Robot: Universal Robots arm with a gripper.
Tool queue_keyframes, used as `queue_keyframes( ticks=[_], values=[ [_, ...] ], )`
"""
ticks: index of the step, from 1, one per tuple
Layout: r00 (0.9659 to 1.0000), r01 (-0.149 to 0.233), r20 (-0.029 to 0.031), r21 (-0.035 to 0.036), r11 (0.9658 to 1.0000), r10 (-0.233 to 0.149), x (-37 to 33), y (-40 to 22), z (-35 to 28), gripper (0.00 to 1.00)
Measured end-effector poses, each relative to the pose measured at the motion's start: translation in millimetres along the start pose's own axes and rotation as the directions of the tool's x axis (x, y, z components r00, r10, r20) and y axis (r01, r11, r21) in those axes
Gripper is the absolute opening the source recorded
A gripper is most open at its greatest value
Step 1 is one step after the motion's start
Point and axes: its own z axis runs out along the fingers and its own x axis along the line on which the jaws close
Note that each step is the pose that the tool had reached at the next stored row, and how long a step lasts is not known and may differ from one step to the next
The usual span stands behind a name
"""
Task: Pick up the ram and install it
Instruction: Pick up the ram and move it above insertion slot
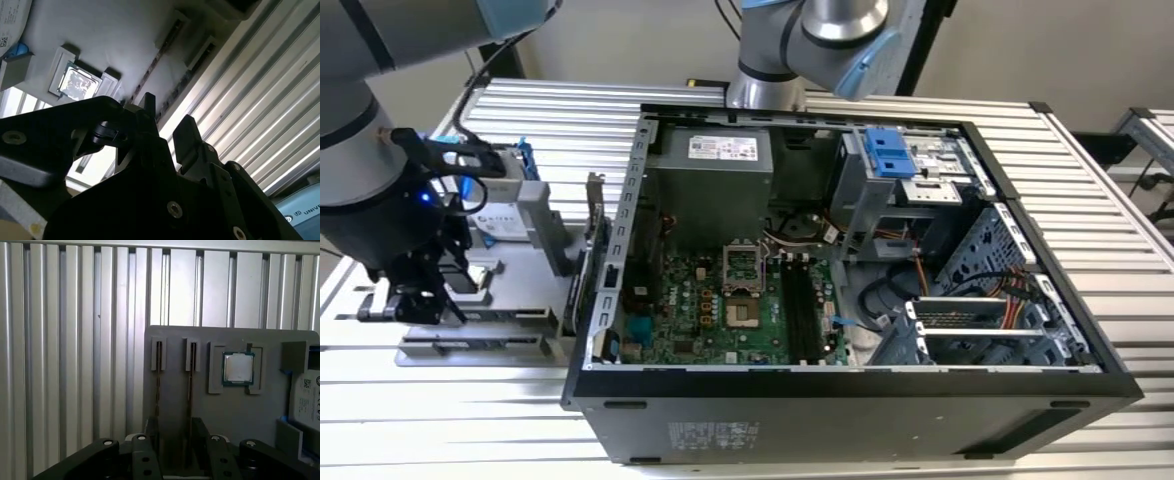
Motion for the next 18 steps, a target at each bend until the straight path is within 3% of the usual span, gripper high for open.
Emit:
queue_keyframes(
  ticks=[14,18],
  values=[
    [1.0000,0.000,0.0001,0.0001,1.0000,0.000,13.4,0.0,25.3,1.00],
    [1.0000,-0.001,0.0000,0.0000,1.0000,0.001,14.1,0.1,32.4,1.00]
  ],
)
